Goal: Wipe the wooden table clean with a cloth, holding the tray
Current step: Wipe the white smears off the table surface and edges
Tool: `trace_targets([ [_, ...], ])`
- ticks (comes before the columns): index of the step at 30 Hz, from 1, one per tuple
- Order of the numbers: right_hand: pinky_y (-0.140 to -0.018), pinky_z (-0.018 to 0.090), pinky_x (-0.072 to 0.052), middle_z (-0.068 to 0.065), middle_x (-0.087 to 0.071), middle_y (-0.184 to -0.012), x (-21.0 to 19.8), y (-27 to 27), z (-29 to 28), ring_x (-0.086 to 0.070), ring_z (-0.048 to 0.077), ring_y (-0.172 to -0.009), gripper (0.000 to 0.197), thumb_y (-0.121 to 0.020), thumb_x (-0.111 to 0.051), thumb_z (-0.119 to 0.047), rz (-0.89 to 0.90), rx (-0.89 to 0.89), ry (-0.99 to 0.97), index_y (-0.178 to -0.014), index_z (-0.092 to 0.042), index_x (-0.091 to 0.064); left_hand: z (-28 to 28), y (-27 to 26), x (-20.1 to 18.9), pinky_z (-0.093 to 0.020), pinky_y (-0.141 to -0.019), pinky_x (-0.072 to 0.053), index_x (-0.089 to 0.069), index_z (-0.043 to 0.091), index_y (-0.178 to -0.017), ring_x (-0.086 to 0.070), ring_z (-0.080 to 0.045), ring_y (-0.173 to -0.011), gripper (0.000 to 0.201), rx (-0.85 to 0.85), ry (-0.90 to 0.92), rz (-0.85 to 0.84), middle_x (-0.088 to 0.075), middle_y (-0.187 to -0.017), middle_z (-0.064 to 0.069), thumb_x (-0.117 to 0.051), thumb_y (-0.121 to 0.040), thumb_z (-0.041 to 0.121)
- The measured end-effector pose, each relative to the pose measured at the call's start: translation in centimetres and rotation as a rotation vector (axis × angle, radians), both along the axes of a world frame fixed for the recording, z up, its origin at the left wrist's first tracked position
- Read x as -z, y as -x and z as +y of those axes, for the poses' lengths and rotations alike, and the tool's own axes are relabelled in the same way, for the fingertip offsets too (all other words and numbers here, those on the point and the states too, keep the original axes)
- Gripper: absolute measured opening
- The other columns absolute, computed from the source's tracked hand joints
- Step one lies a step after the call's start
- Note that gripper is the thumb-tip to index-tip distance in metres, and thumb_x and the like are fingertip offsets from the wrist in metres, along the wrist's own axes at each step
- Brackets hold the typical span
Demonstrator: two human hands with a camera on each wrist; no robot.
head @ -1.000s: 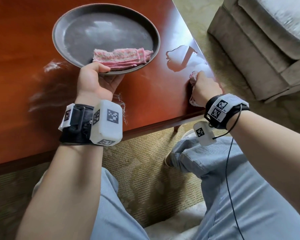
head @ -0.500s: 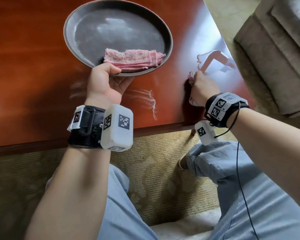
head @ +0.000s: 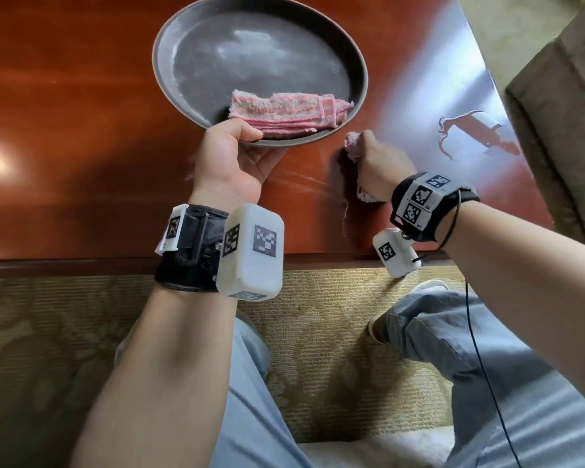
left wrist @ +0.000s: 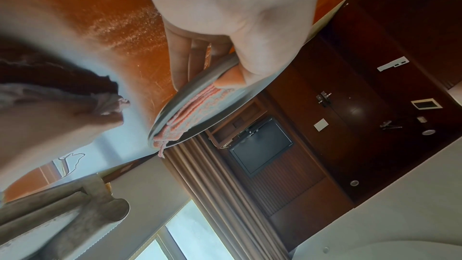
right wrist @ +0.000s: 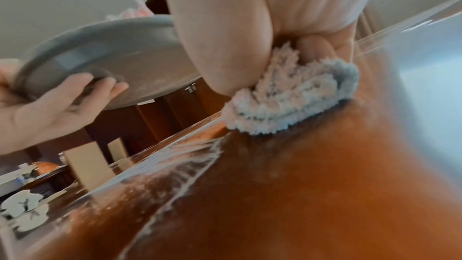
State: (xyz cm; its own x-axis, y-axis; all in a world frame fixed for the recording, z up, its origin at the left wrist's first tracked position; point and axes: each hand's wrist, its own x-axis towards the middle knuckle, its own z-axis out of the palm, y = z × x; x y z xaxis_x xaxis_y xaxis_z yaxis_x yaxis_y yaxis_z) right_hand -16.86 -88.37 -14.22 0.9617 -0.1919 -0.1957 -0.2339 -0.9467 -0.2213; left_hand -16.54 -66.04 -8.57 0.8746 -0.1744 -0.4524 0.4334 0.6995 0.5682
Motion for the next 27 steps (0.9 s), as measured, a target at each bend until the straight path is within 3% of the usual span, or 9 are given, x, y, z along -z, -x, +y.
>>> trace_targets([
  [2,-0.067,0.037,-0.038,0.010,-0.049,-0.086,0.1,-0.6,1.3,-0.045,0.032,-0.074,0.032,-0.080,-0.055,-0.002,-0.007,-0.064,0.021,-0.102,-0.013,-0.034,0.0,-0.2,0.1,-0.049,-0.089,-0.057,-0.056,0.001,-0.103,-0.059,-0.035,-0.102,0.028,0.003,0.001,-0.002,-0.057,-0.108,-0.019,-0.037,-0.085,-0.008],
  [5,-0.068,0.036,-0.040,0.011,-0.050,-0.089,-0.2,-0.9,2.0,-0.047,0.032,-0.075,0.034,-0.083,-0.054,-0.004,0.000,-0.088,-0.026,-0.112,-0.010,-0.039,-0.1,-0.4,0.2,-0.050,-0.090,-0.056,-0.056,0.001,-0.103,-0.060,-0.037,-0.104,0.028,0.010,-0.009,-0.011,-0.058,-0.108,-0.020,-0.038,-0.085,-0.008],
  [9,-0.074,0.034,-0.046,0.015,-0.062,-0.106,-1.4,-0.9,-0.1,-0.059,0.032,-0.090,0.020,-0.095,-0.046,-0.020,-0.078,-0.001,-0.308,-0.114,-0.015,-0.045,-1.1,-1.2,0.1,-0.051,-0.095,-0.054,-0.059,0.001,-0.097,-0.060,-0.041,-0.118,0.027,0.013,0.021,-0.020,-0.059,-0.110,-0.020,-0.036,-0.085,-0.008],
  [14,-0.057,0.017,-0.032,-0.003,-0.055,-0.097,-3.3,-1.6,-4.7,-0.051,0.015,-0.087,0.020,-0.097,-0.045,-0.019,-0.280,0.209,-0.392,-0.113,-0.015,-0.054,-2.5,-2.0,0.1,-0.047,-0.092,-0.056,-0.059,0.002,-0.094,-0.062,-0.036,-0.102,0.026,-0.003,0.038,-0.004,-0.059,-0.107,-0.018,-0.036,-0.087,-0.008],
  [17,-0.069,0.020,-0.033,-0.001,-0.054,-0.095,-3.4,-2.3,-7.2,-0.050,0.016,-0.088,0.015,-0.095,-0.044,-0.015,-0.305,0.278,-0.410,-0.106,-0.017,-0.052,-3.4,-2.3,0.3,-0.048,-0.092,-0.056,-0.061,0.001,-0.097,-0.062,-0.036,-0.103,0.028,-0.012,0.037,0.001,-0.061,-0.106,-0.019,-0.036,-0.087,-0.009],
  [20,-0.077,0.025,-0.037,0.001,-0.055,-0.098,-3.2,-3.0,-8.8,-0.053,0.020,-0.093,0.027,-0.093,-0.046,-0.020,-0.290,0.330,-0.386,-0.116,-0.009,-0.055,-3.9,-2.7,0.5,-0.048,-0.092,-0.056,-0.061,0.000,-0.100,-0.062,-0.038,-0.107,0.030,-0.008,0.029,0.000,-0.062,-0.107,-0.020,-0.035,-0.088,-0.009],
  [23,-0.085,0.035,-0.049,0.004,-0.058,-0.094,-3.1,-3.6,-9.4,-0.059,0.026,-0.094,0.033,-0.093,-0.047,-0.029,-0.255,0.361,-0.367,-0.112,-0.006,-0.059,-4.1,-3.2,0.7,-0.048,-0.092,-0.056,-0.061,0.000,-0.103,-0.061,-0.040,-0.118,0.032,0.001,0.019,0.008,-0.063,-0.110,-0.020,-0.034,-0.088,-0.009],
  [25,-0.087,0.040,-0.051,0.009,-0.063,-0.095,-3.0,-4.0,-9.4,-0.062,0.030,-0.094,0.040,-0.094,-0.046,-0.037,-0.233,0.348,-0.338,-0.107,-0.003,-0.061,-4.2,-3.5,0.7,-0.047,-0.090,-0.057,-0.062,0.001,-0.100,-0.062,-0.039,-0.114,0.032,0.003,0.007,0.016,-0.064,-0.107,-0.019,-0.034,-0.088,-0.009],
  [27,-0.089,0.037,-0.049,0.013,-0.066,-0.104,-2.7,-4.5,-9.5,-0.062,0.033,-0.100,0.039,-0.094,-0.045,-0.039,-0.212,0.333,-0.282,-0.105,-0.004,-0.061,-4.2,-3.9,0.8,-0.046,-0.088,-0.058,-0.062,0.001,-0.099,-0.063,-0.037,-0.108,0.033,-0.002,-0.006,0.019,-0.064,-0.105,-0.019,-0.033,-0.088,-0.009],
])
